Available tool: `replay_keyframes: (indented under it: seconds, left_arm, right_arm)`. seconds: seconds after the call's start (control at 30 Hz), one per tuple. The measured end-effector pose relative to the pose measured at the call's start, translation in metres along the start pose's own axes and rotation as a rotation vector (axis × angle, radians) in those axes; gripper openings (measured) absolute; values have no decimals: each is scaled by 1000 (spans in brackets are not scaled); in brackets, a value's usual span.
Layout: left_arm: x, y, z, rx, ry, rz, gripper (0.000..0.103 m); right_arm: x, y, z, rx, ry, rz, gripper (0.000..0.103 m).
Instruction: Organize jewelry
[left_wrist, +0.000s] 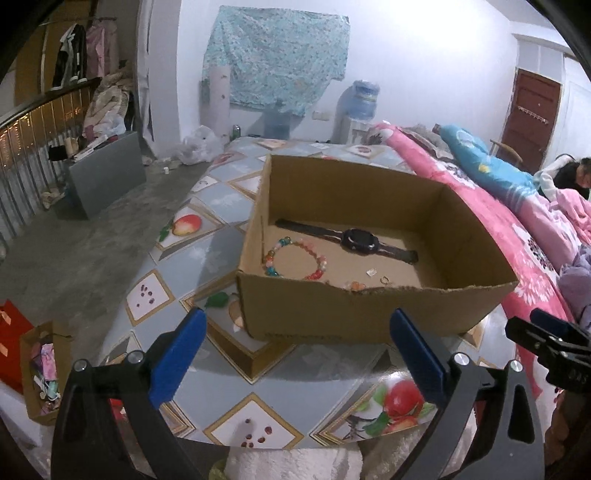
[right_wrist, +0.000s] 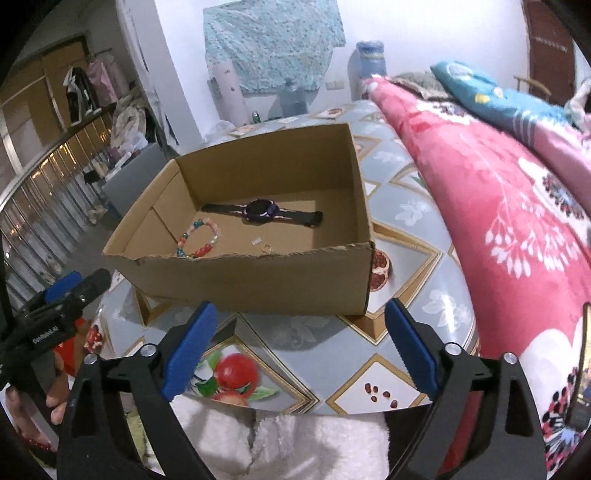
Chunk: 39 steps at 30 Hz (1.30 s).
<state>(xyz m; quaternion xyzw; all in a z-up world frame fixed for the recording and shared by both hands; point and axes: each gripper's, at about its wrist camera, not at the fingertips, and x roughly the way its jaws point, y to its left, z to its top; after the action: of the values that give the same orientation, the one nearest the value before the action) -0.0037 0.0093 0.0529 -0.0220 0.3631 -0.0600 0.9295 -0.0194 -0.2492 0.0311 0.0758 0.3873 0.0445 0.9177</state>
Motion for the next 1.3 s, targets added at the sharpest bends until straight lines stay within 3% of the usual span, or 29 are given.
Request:
replay_keyframes:
  seconds: [0.3,0.73,1.3]
  left_arm:
    - [9,-19,-3,70,13,76,97]
    - [38,-31,-4,84,116,162,97]
    - [47,-38,0,62,152,125,97]
  right_arm:
    - [4,11,0,-33,-26,-79,95]
    - [35,12,-1,-12,70,-125,95]
    - [44,20,7,-7,94,-95,95]
